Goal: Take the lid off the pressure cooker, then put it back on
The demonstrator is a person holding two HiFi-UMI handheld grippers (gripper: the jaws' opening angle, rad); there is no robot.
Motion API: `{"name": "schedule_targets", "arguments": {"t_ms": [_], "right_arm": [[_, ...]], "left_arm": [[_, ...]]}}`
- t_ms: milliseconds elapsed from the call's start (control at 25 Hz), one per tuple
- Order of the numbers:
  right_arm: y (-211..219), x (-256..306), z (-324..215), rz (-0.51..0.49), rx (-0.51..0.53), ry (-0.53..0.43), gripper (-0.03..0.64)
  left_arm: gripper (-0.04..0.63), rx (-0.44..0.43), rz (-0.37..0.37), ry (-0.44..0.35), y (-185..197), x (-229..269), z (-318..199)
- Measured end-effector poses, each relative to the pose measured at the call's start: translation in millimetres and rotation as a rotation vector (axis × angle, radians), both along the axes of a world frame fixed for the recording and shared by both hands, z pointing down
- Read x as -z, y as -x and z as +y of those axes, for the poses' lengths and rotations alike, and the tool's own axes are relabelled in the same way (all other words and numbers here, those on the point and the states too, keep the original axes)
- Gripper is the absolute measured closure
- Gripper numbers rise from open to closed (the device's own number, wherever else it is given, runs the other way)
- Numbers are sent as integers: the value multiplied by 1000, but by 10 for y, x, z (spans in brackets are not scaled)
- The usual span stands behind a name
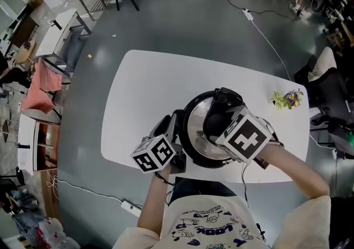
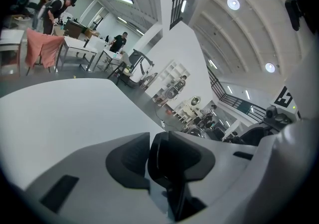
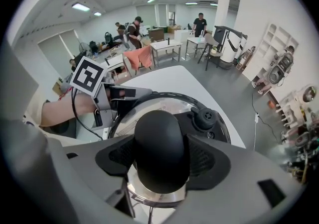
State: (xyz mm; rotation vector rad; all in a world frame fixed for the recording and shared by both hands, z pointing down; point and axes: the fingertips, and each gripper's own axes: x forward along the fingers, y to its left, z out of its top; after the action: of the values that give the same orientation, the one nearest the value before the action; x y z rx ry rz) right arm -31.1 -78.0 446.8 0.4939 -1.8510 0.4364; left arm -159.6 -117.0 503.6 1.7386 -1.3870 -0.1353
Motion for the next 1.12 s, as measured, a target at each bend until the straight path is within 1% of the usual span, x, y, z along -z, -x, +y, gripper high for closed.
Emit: {"name": "schedule_targets", "arguments": {"t_ms": [120,320,520,600,720,840,960,1120], "right_arm": [[32,15,-5,4,-49,-1,301],[27,55,-45,4,-133,-30,299],[-34,43,-46,15,-187,-20,299],[-50,36,-44,18,-227,-12,299],[-40,40,-35,3,-290,-13,299],[-41,26,-31,-14,-343,-13,300],[-103,26,-70,2,-373,-27,299],[-114,22,-69,6,-370,-17,298]], "left_arm": [[468,2,-1,2,37,14,5],[468,5,-13,5,72,51,24],[468,3,-31,6,31,35,46],[468,5,-39,4,31,36,53],[469,12,-57,-3,61,71,51],[469,12,-46,-6,29,43,54],[471,10,-43,-10,-1,49,43],[472,16,-61,-5,11,53,47]]}}
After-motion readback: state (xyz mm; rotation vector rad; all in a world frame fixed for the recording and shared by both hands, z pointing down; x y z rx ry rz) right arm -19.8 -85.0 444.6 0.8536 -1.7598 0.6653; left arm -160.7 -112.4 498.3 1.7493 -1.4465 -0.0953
